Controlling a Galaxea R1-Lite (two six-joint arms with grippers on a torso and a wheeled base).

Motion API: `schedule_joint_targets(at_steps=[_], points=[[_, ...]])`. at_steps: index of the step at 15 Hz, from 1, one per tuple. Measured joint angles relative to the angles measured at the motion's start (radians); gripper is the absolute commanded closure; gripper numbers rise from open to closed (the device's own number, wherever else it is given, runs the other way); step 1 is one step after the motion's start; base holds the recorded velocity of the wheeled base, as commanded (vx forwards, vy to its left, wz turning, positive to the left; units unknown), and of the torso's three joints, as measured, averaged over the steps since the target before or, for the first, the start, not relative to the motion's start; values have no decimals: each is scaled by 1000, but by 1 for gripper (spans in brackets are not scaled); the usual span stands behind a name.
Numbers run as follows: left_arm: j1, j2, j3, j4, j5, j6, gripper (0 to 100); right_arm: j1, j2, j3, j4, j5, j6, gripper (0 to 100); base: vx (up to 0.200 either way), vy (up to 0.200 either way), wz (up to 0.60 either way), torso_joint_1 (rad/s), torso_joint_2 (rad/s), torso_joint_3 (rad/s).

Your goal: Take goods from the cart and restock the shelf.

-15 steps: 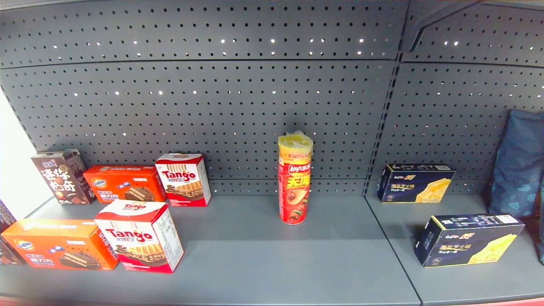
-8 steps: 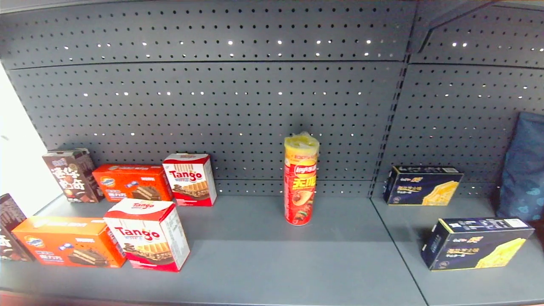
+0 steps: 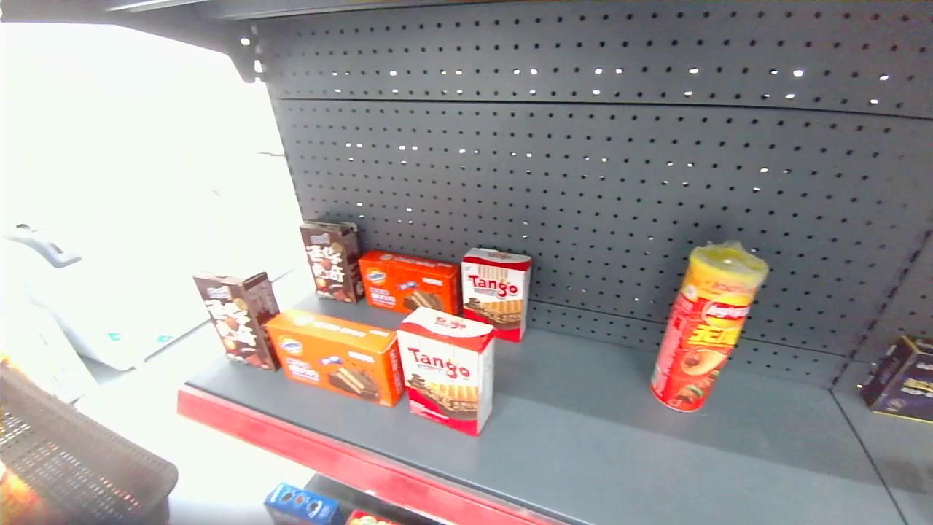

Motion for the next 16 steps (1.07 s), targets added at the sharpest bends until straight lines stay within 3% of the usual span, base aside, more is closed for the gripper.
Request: schedule_joint_targets(at_steps=[8, 16], points=[[0, 0, 0, 1, -4, 4, 0, -1, 0, 0, 0, 0, 2, 0, 0, 0, 600, 4, 2, 2], [0, 0, 0, 1, -10, 6, 0, 0, 0, 0, 0, -2, 2, 0, 0, 0, 0, 0, 0, 0]])
